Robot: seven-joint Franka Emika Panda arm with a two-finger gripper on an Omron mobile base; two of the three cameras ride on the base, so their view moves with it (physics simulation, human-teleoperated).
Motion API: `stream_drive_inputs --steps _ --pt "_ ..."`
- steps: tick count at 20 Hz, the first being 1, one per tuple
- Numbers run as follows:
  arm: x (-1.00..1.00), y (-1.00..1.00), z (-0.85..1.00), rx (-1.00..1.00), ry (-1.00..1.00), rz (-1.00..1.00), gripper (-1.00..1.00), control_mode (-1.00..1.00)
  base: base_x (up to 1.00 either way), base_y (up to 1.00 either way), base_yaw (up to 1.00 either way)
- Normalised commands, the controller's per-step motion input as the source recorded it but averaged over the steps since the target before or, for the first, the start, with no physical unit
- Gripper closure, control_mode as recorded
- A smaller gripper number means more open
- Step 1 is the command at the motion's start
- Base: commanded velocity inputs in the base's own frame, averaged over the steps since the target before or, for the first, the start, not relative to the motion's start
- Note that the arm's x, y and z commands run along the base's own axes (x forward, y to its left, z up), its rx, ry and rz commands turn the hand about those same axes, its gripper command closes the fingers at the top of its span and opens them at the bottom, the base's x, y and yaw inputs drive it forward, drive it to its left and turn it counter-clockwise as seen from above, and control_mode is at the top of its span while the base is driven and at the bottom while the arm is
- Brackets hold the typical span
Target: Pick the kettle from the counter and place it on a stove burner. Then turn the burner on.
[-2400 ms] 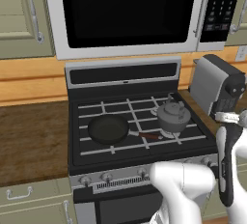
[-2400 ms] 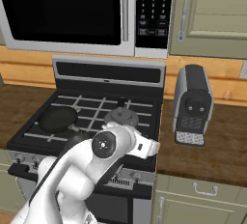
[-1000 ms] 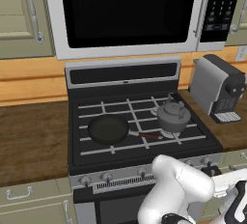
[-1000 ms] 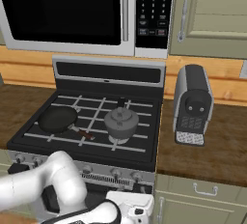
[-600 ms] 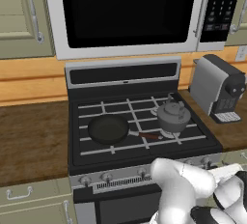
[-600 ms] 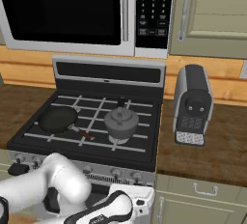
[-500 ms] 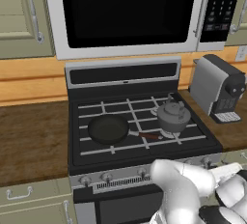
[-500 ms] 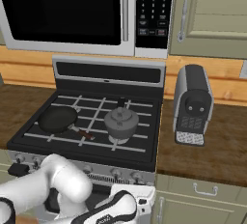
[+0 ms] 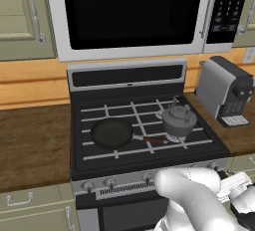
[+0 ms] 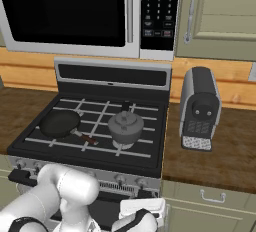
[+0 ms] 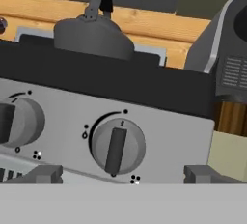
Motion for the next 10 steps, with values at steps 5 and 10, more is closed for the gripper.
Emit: stream_drive_inputs --steps 5,10 --pt "0.17 0.00 -0.01 0.00 -0.01 0.00 -1.00 -1.00 0.00 0.00 0.00" --pt "0.08 0.23 0.16 -0.01 -0.03 0.00 -1.00 -1.00 0.00 0.00 0.00"
